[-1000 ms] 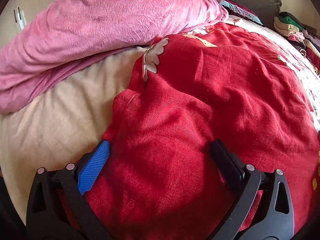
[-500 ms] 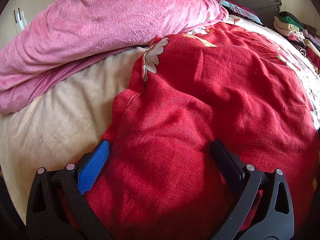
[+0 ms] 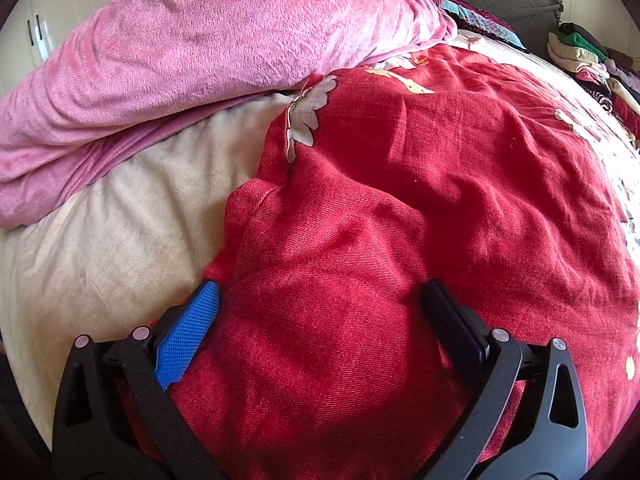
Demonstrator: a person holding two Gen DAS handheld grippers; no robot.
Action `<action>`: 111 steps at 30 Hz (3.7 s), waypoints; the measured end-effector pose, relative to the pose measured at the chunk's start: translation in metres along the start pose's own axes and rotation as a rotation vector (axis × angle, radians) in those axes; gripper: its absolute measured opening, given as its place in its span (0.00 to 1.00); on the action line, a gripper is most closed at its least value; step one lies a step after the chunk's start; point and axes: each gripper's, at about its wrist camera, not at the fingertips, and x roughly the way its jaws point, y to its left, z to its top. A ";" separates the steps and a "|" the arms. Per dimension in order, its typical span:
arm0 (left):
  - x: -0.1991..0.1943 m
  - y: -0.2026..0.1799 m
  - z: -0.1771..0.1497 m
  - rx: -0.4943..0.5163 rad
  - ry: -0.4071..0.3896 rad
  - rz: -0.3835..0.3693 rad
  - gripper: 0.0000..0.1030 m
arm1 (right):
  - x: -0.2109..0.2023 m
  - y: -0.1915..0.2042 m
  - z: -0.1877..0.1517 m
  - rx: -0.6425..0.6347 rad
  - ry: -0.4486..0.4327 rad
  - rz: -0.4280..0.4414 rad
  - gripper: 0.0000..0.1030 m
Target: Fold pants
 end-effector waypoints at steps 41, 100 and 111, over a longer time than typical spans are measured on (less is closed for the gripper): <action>0.004 -0.001 0.003 -0.004 0.000 -0.007 0.92 | 0.001 0.000 0.000 0.002 -0.001 0.002 0.96; -0.031 0.014 -0.030 -0.069 -0.044 -0.006 0.92 | -0.200 0.163 -0.118 -0.179 -0.349 0.130 0.96; -0.030 0.014 -0.030 -0.069 -0.045 -0.006 0.92 | -0.196 0.164 -0.120 -0.181 -0.335 0.129 0.96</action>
